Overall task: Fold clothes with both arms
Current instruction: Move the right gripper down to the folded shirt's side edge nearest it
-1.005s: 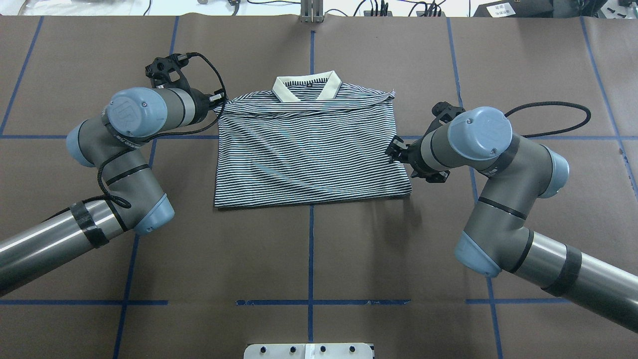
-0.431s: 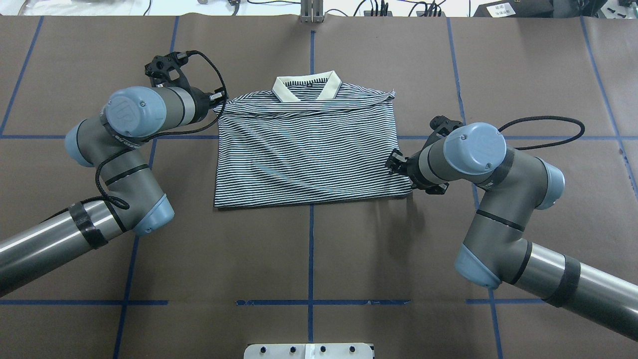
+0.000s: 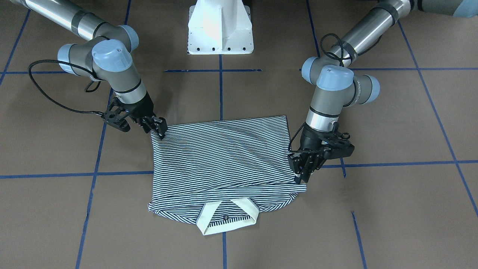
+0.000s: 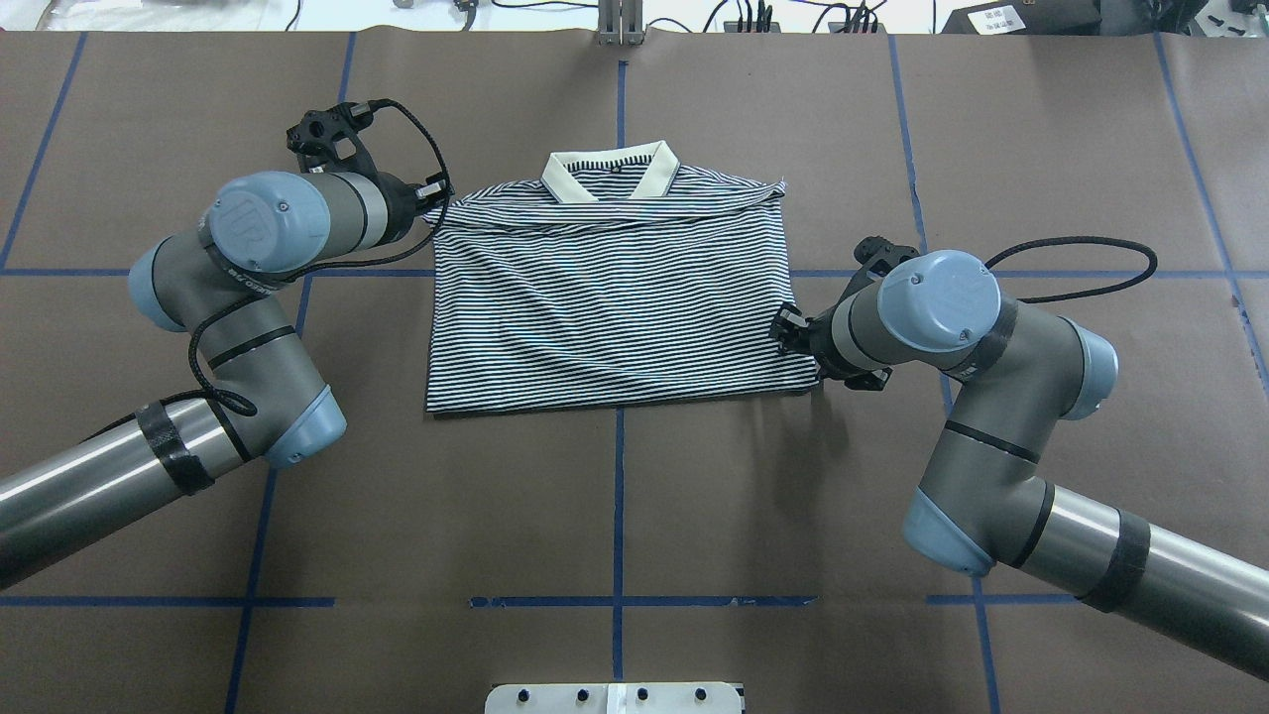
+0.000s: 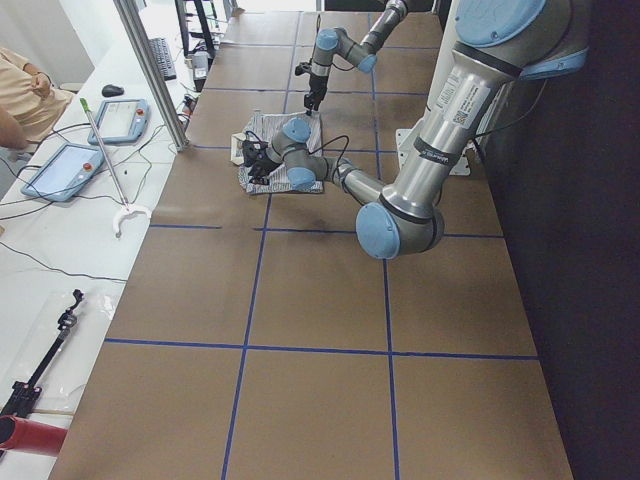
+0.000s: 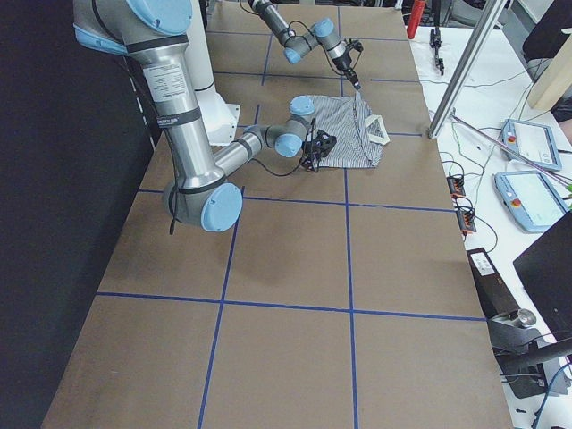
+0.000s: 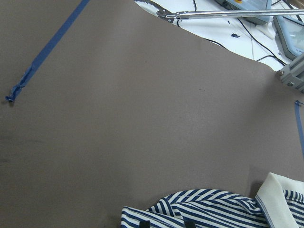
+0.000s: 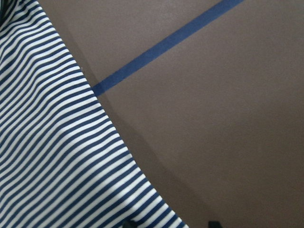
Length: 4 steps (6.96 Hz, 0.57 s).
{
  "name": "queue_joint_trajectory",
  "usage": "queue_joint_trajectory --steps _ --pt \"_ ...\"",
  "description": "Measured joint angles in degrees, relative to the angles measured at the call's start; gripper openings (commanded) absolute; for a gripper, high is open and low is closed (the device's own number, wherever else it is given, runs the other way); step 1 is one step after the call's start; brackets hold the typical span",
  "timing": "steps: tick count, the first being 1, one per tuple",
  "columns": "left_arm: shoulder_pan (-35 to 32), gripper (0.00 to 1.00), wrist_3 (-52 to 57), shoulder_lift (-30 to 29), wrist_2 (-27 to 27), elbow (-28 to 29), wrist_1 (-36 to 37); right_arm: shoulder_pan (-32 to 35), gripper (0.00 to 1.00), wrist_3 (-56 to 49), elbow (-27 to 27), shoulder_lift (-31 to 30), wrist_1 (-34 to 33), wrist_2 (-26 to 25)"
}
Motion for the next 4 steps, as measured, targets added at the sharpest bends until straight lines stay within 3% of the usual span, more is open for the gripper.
queue_joint_trajectory --steps 1,4 --pt "0.0 0.36 -0.1 0.0 0.0 0.0 0.0 0.0 0.0 0.0 0.1 -0.1 0.0 0.0" --pt "0.1 0.36 -0.1 0.0 -0.1 0.0 0.0 -0.1 0.0 0.9 3.0 -1.5 0.0 0.1"
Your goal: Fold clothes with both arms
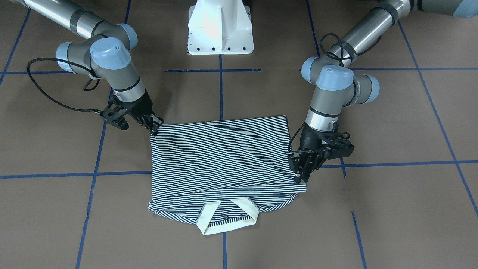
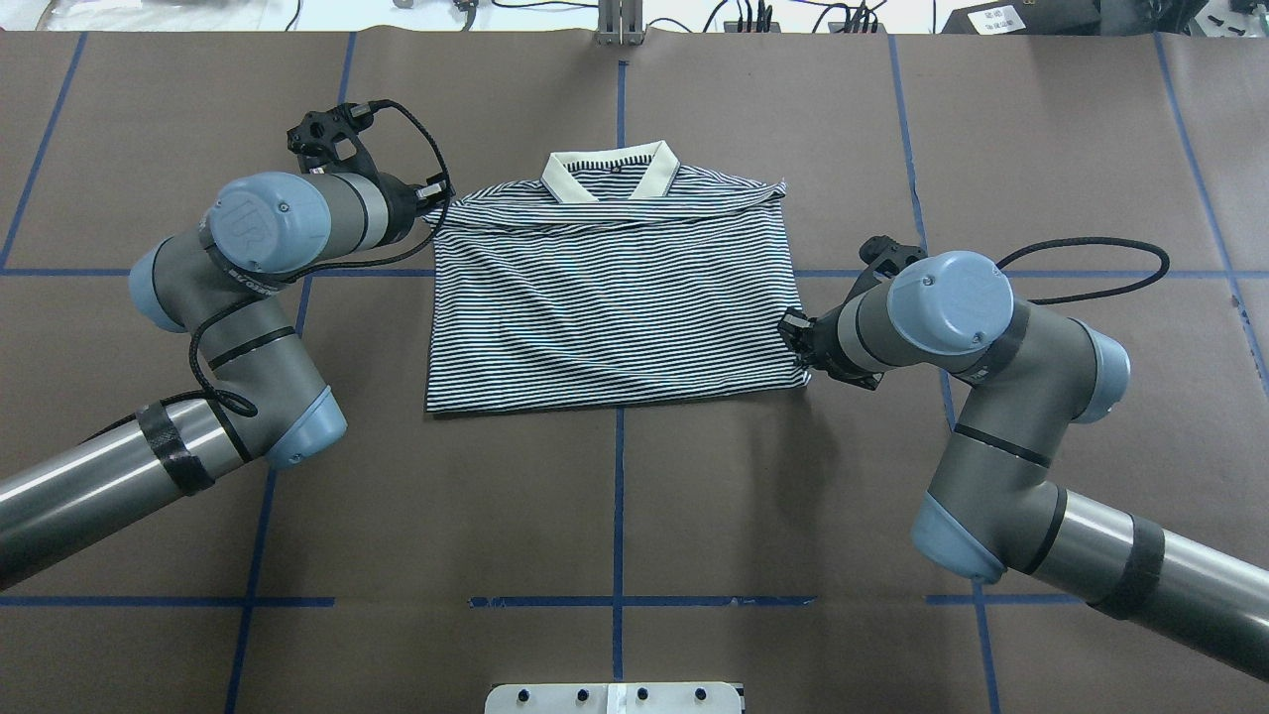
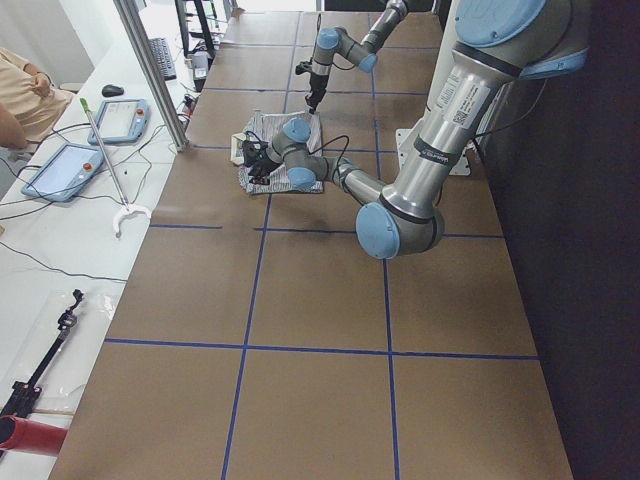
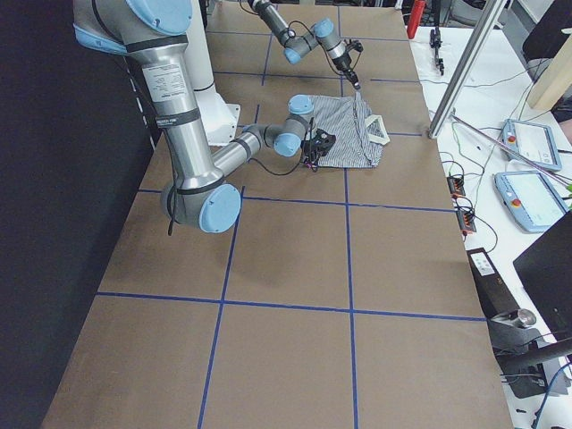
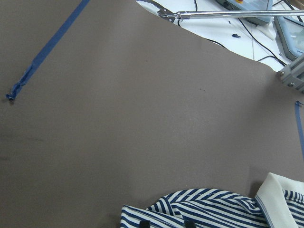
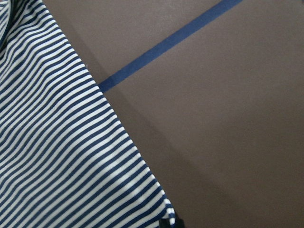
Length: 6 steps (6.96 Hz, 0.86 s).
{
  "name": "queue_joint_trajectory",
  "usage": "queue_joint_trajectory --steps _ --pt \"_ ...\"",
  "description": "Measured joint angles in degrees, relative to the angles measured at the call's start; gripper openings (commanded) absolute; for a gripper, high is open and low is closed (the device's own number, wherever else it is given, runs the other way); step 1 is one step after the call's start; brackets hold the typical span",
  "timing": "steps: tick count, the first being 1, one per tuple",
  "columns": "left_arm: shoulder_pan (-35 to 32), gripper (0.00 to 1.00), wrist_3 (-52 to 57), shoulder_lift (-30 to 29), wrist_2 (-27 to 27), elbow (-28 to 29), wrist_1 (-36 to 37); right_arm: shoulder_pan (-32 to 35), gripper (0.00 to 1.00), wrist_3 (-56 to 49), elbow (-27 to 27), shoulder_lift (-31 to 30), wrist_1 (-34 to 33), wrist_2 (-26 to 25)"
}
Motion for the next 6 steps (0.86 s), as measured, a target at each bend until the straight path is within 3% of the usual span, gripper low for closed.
queue_joint_trajectory --steps 2,4,6 --pt "0.0 0.36 -0.1 -0.1 0.0 0.0 0.0 -3.4 0.0 2.4 8.9 -6.1 -0.1 -0.2" --pt "0.0 0.36 -0.7 -0.3 -0.2 -0.8 -0.1 -12.5 0.0 5.6 22.5 -17.6 -0.1 -2.0" --pt "0.1 0.44 -1.5 -0.3 -1.7 -4.4 -0.2 -24.5 0.99 9.1 32.4 -26.0 -0.2 -2.8"
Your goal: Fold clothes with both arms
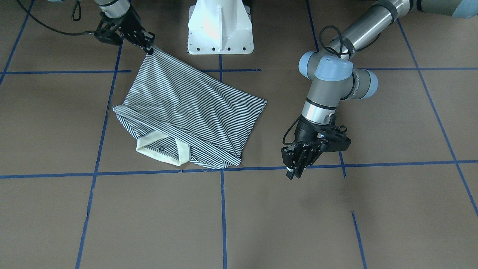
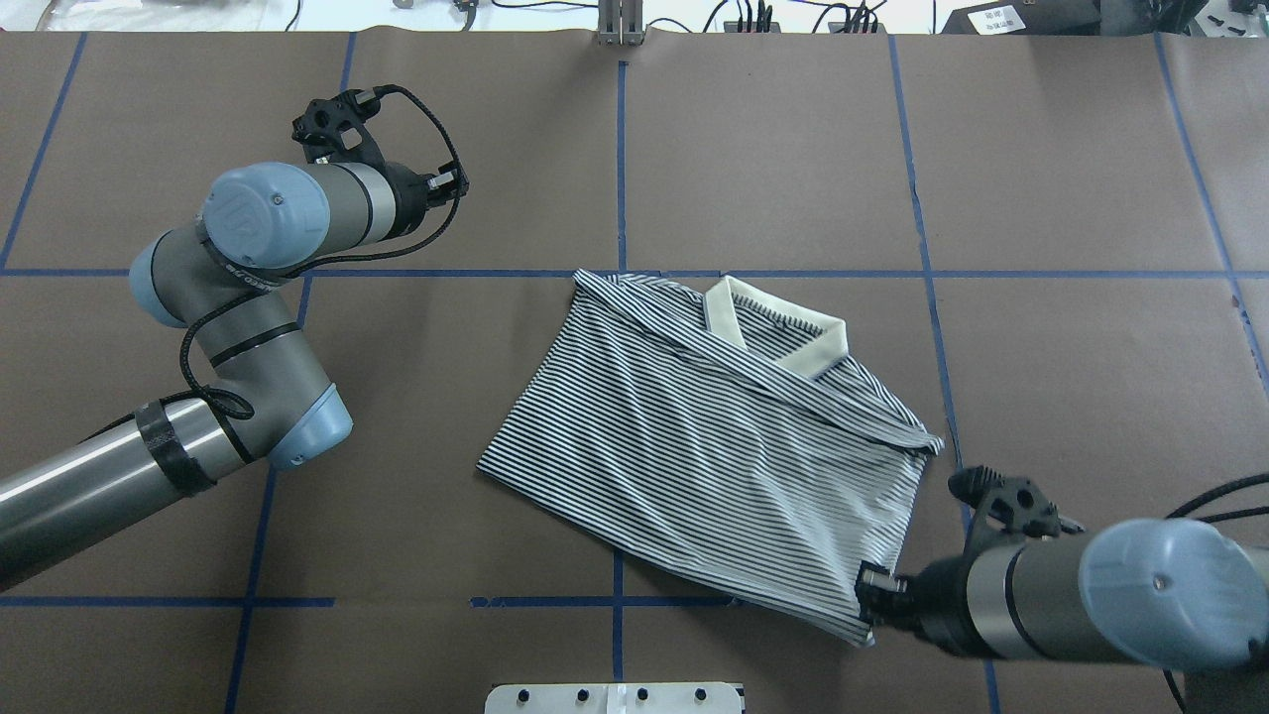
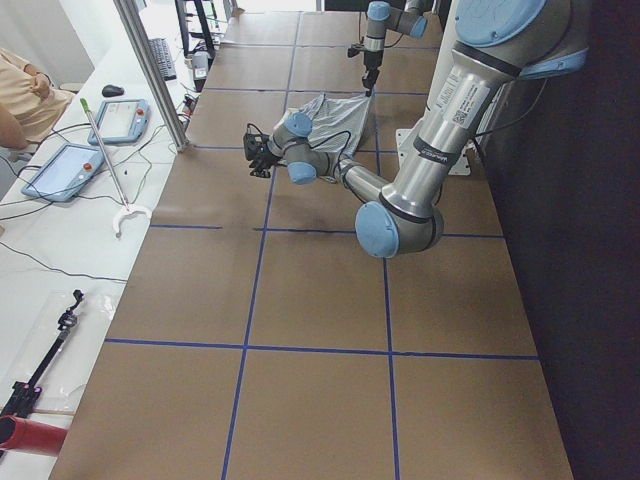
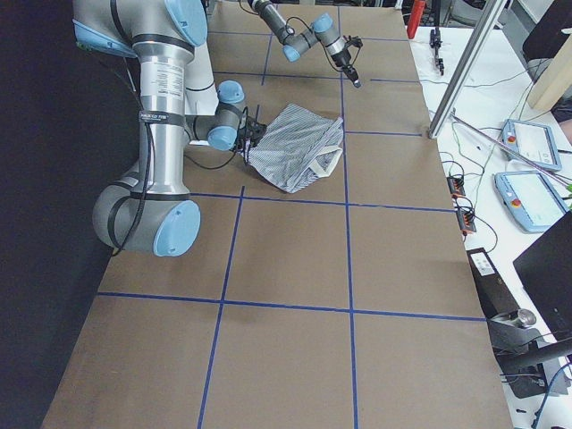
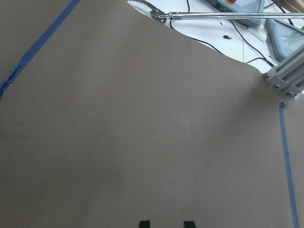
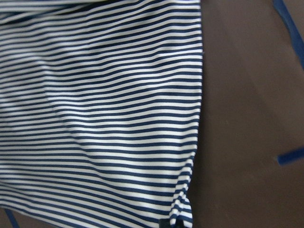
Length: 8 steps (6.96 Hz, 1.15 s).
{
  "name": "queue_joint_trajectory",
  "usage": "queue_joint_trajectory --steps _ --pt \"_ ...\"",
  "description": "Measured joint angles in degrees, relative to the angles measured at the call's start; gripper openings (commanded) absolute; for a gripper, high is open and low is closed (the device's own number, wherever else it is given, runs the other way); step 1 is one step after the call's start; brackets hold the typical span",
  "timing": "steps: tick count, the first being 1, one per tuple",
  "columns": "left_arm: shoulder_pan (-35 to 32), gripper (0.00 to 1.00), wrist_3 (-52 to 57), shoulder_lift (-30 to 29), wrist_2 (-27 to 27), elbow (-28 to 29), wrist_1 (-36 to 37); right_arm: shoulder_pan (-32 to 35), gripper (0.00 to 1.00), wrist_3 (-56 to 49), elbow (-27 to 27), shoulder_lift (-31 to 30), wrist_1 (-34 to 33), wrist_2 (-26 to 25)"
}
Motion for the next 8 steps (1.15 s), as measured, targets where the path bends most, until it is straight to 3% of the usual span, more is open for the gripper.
queue_joint_trajectory --steps 1,3,4,6,8 --pt "0.1 0.44 -0.4 0.1 -3.3 -2.5 0.0 -4.5 1.0 1.2 1.8 -1.0 0.0 -0.2" --pt "1.2 0.44 -5.3 1.4 -10.0 -8.6 0.5 -6.5 1.0 2.0 2.5 -1.6 0.0 -1.8" --pt "3.8 0.78 -8.1 4.4 -11.1 -12.6 0.7 -3.9 1.0 2.0 2.6 -1.5 0.0 -3.3" --pt "11.3 0.8 -14.2 11.6 -10.4 -19.5 1.6 7.8 1.0 1.5 1.2 0.2 0.0 -4.7" --pt "18.0 0.78 -17.5 11.7 -6.5 -20.9 9.7 17.0 1.0 -2.0 -4.3 4.0 0.0 -4.7"
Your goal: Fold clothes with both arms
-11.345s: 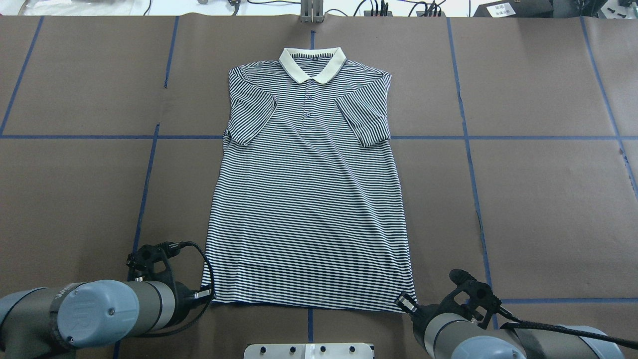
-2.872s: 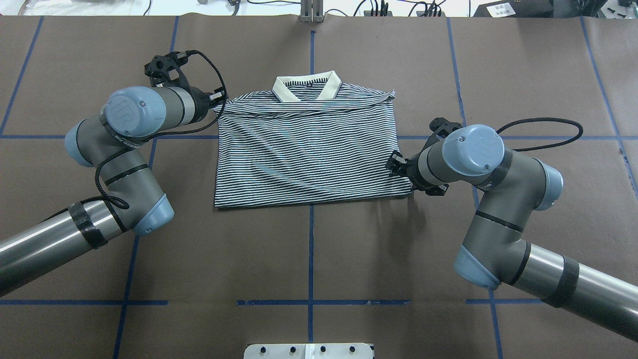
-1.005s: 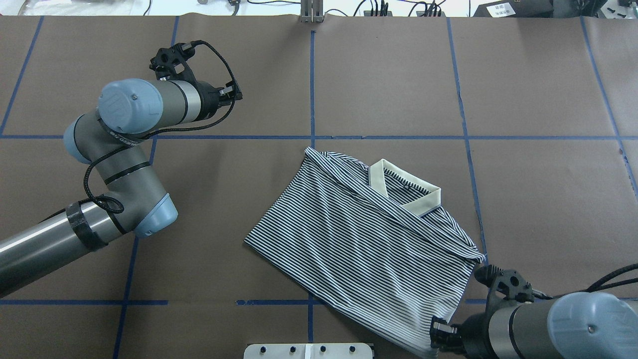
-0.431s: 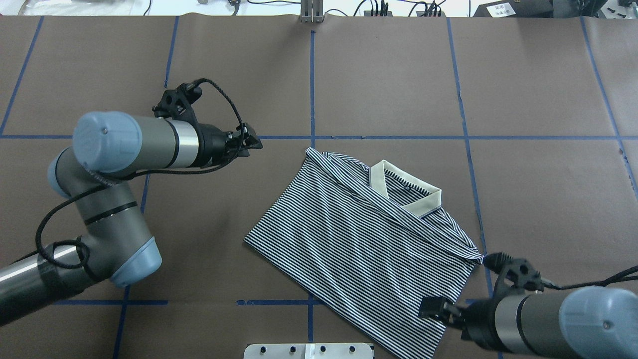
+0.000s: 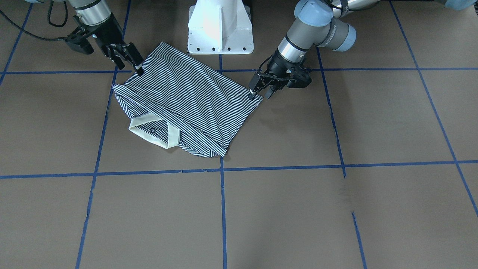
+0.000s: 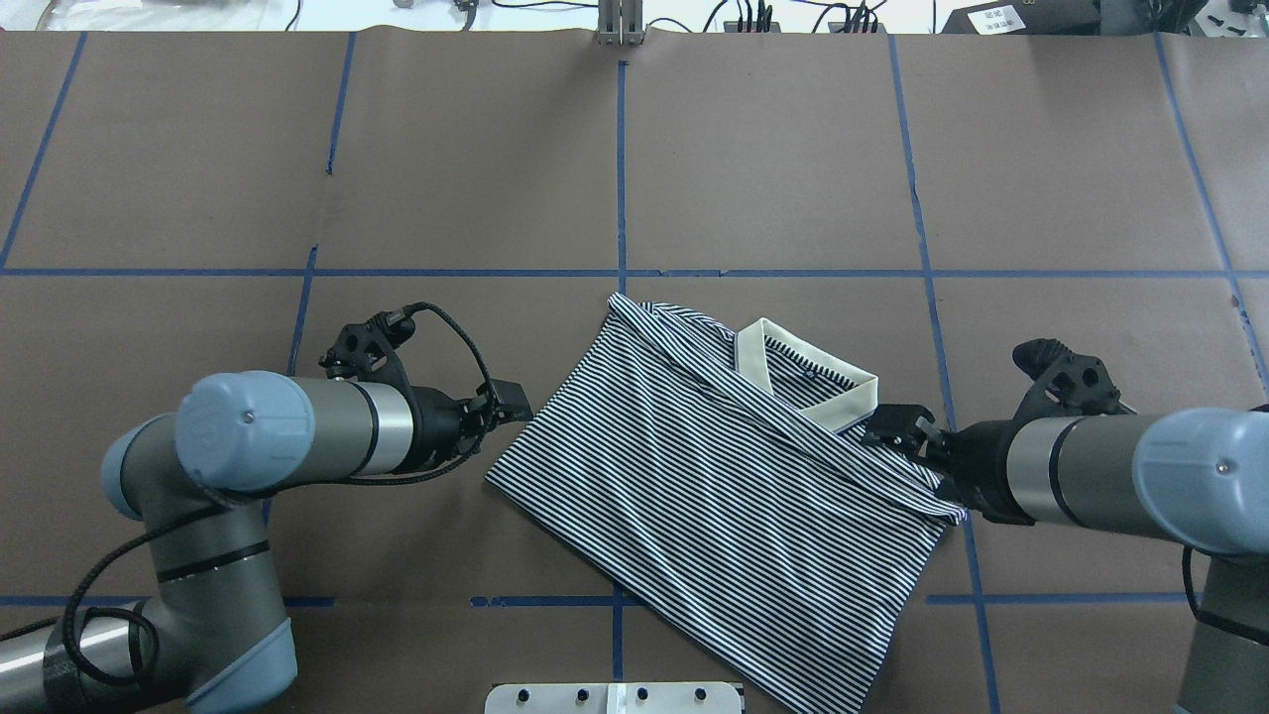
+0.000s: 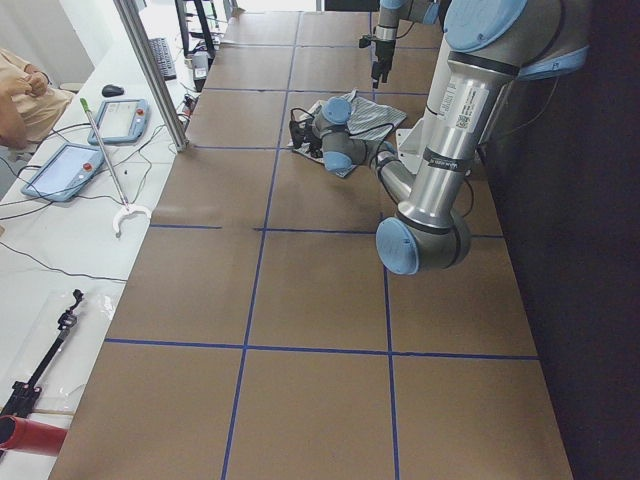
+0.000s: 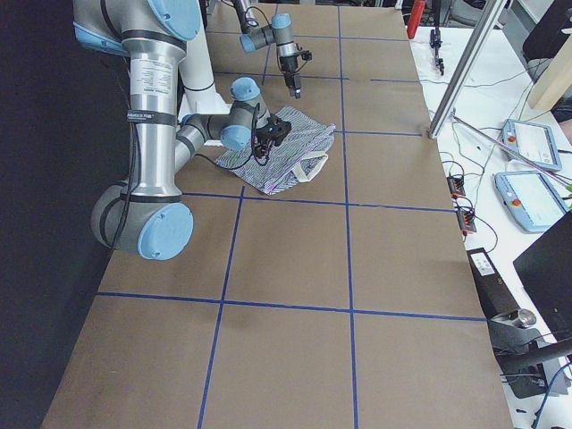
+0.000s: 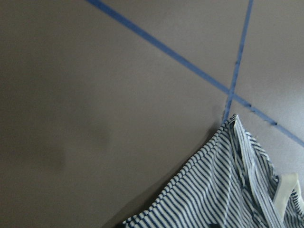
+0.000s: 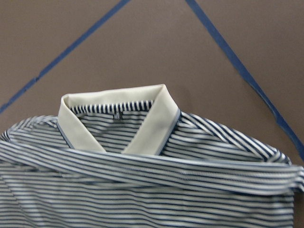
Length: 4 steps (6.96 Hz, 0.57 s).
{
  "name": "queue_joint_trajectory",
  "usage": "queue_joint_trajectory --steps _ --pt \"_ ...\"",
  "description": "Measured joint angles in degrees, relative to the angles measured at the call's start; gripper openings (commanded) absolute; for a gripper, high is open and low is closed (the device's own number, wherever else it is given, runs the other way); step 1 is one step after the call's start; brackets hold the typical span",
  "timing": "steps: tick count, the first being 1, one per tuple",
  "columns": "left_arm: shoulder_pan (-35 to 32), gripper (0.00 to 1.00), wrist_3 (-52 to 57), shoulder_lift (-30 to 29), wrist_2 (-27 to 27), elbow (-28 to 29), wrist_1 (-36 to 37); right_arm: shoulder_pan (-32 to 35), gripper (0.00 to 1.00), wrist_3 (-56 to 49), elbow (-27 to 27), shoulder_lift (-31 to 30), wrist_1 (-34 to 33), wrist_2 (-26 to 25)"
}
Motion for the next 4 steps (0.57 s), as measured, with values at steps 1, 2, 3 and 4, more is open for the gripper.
queue_joint_trajectory --steps 1,2,3,4 --pt "1.8 0.75 -0.5 -1.3 0.9 -0.1 5.1 2.2 1.0 -1.2 -2.4 2.3 0.0 -0.1" --pt "2.9 0.73 -0.8 -2.0 1.2 0.2 7.9 3.3 1.0 -1.7 -4.3 4.3 0.0 -0.1" --pt "3.4 0.7 -0.8 -2.2 1.4 0.5 8.9 3.6 1.0 -1.8 -5.5 5.3 0.0 -0.2" --pt "3.7 0.68 -0.8 -2.1 1.7 0.7 9.4 3.8 1.0 -1.8 -6.1 5.6 0.0 -0.2"
